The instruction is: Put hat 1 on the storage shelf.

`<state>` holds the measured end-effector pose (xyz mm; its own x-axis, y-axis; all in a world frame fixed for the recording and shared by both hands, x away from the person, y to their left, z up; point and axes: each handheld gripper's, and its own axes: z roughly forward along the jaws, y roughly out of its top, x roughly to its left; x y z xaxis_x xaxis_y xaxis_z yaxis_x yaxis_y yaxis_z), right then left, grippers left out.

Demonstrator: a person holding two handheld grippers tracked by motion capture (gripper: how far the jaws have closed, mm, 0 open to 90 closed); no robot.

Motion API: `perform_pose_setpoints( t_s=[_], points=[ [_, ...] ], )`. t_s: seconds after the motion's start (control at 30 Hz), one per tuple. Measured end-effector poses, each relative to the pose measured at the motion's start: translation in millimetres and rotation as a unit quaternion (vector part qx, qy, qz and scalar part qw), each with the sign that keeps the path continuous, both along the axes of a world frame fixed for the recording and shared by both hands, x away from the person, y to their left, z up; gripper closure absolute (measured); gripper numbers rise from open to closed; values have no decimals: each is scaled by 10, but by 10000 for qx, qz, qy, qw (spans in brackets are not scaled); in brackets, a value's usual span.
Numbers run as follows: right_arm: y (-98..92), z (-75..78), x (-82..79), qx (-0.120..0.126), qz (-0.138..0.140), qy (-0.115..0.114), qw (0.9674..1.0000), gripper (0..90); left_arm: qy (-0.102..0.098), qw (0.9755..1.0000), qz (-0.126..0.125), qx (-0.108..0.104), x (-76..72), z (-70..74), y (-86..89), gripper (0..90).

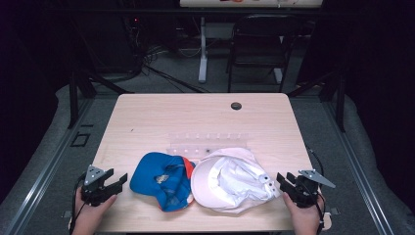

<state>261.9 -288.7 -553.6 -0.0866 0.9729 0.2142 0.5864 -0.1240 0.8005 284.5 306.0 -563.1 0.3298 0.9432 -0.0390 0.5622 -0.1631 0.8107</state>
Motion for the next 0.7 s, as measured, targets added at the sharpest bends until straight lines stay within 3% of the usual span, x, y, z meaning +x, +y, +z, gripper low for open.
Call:
perform_pose_setpoints(
  t_s=[0.1, 0.2, 0.3, 0.33, 0.43, 0.63, 0.7],
  points=[
    [-1, 11, -3, 5, 2, -11, 10000, 578, 138, 9999, -33, -9, 4, -3, -1, 429],
    [4, 47, -9, 100, 34, -63, 9999, 577, 29, 9999, 22, 142, -19, -14, -4, 431],
    [10, 60, -18, 143, 61, -83, 9998, 577, 47, 9997, 52, 219, -42, 8, 17, 445],
    [14, 60, -24, 142, 59, -75, 9999, 577, -47, 9998, 69, 187, -46, 7, 26, 448],
    [33, 61, -51, 223, 126, -39, 9997, 578, -53, 9997, 163, 158, -58, 17, 53, 461],
    [36, 60, -46, 309, 185, 21, 9993, 584, -10, 9997, 169, 169, -46, 12, 52, 484],
    [35, 58, -38, 331, 189, 16, 9993, 588, 87, 9998, 129, 146, -40, 13, 53, 501]
  ],
)
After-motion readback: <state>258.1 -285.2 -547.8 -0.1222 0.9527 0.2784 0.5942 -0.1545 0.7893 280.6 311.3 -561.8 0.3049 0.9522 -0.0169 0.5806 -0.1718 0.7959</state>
